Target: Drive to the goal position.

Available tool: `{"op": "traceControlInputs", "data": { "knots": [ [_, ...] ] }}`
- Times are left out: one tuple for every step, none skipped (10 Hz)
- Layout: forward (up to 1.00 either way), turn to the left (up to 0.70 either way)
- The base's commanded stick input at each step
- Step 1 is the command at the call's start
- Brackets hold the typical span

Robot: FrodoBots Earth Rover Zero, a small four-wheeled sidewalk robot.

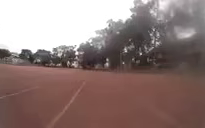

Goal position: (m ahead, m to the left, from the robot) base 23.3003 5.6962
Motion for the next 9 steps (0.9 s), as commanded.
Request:
{"op": "traceControlInputs", "data": {
  "knots": [
    [1.0, 0.0],
    [1.0, 0.0],
    [1.0, 0.0],
    [1.0, 0.0],
    [1.0, 0.0],
    [1.0, 0.0],
    [1.0, 0.0],
    [1.0, 0.0],
    [1.0, 0.0]
  ]
}}
